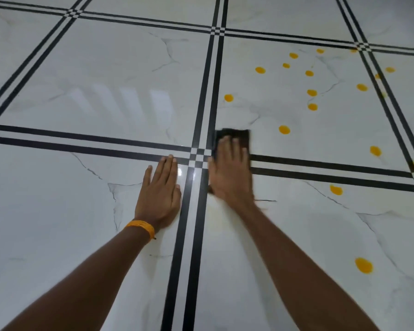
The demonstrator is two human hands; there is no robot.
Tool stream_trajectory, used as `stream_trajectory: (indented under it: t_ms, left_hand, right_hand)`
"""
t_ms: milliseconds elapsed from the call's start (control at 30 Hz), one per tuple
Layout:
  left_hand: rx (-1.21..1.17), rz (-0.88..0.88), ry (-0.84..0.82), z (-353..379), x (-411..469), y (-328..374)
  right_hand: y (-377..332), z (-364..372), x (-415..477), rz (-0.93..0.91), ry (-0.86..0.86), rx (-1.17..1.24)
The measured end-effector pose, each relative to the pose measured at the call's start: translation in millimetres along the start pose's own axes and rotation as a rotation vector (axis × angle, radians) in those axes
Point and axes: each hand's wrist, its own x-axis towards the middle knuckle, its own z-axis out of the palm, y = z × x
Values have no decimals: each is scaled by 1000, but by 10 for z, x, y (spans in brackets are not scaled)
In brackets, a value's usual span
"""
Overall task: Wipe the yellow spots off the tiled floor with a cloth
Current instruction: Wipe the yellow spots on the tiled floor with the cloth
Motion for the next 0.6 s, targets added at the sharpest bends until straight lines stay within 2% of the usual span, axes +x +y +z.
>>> stream_trajectory:
  t_ms: [67,133,200,267,333,367,400,500,533,600]
  left_hand:
    - [9,-2,2,-9,4,-8]
    - [3,-5,3,-10,6,5]
    - [-4,-8,7,-12,7,21]
    - [1,-9,13,1,0,19]
    - [2,-11,9,3,-2,-8]
    - [2,-9,7,6,-7,-11]
    - [6,-3,8,10,-4,0]
    - [19,5,16,-3,2,-18]
    - [13,-5,12,-15,-8,-5]
    - [-5,-9,7,-30,-42,168]
  right_hand:
    - [-304,37,-524,-241,-98,31]
    - [13,0,-1084,-358,-131,44]
    - [660,-51,-1079,-266,-33,-35]
    - [1141,-99,-669,-25,21,-102]
    - [1051,-127,-224,166,51,-85]
    - [826,-97,-163,194,63,-65]
    - [580,-51,-208,153,73,-49]
    - [186,18,-956,-207,-40,-2]
    - [310,11,-1262,-254,-75,27]
    - [831,-45,-1682,-233,-70,19]
